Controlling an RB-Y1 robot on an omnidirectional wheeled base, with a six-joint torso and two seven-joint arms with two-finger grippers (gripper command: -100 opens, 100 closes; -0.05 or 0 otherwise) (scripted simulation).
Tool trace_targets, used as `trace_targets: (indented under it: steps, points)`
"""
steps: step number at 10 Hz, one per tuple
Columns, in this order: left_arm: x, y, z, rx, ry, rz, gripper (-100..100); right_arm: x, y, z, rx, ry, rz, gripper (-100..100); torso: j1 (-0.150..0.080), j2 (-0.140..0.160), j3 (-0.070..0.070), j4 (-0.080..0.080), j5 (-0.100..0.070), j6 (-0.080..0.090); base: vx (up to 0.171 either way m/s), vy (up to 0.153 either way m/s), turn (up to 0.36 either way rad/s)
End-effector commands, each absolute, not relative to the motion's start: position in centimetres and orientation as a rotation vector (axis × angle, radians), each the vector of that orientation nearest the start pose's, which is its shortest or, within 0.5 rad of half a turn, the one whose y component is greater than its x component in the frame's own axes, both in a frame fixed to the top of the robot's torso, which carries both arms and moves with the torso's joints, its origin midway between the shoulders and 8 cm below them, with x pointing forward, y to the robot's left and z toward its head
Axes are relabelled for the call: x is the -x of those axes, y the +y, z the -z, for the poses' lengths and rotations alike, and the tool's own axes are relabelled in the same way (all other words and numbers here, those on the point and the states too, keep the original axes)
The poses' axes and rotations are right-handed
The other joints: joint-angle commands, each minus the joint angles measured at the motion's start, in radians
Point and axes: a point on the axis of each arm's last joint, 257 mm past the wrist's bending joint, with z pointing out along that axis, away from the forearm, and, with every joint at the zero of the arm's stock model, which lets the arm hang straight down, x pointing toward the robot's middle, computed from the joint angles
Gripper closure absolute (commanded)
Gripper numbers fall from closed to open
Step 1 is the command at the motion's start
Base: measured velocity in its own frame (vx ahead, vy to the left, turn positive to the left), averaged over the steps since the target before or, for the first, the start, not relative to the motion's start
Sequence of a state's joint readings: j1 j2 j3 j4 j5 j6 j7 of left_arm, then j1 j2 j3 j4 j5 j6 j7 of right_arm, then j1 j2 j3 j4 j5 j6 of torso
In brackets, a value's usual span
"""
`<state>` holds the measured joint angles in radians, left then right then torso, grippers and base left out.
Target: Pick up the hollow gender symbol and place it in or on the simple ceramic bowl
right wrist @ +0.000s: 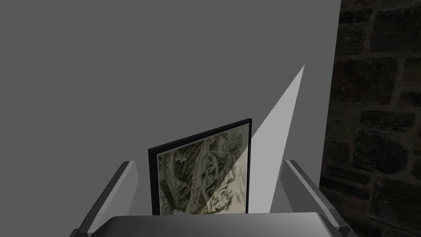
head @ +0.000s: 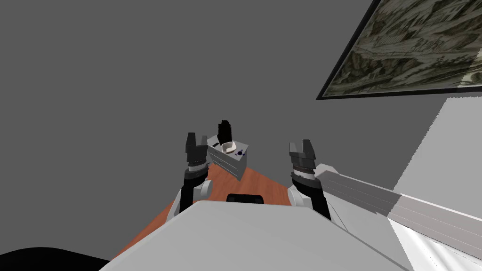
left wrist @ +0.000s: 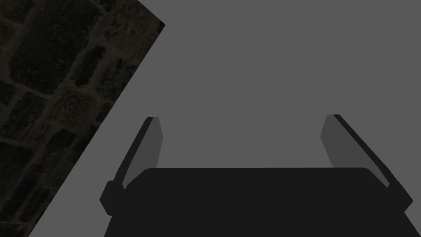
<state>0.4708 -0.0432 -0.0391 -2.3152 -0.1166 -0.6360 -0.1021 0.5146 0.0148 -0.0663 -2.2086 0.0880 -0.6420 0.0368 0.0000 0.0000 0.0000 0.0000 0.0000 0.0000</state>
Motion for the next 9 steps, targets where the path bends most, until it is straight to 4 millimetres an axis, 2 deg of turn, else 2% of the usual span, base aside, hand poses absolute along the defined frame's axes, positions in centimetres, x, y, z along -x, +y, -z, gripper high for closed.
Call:
trace_targets:
  steps: [1,9]
  points:
    - [-32.3,24.3,-5.7,0.42,0.571,1.219,-100,-33.0,-28.9,-1.4,-0.541,0.626,-1.16,0,0.0,0.0,0.0,0.0,0.0,0.0,0.0,-0.039,-0.045]
    - [-35.7,24.7,2.9,0.454,0.77,1.191,-100,-33.0,-28.9,-1.4,-0.541,0.626,-1.16,0,-0.005,-0.001,-0.001,0.0,-0.001,0.0,0.014,-0.077,-0.042]
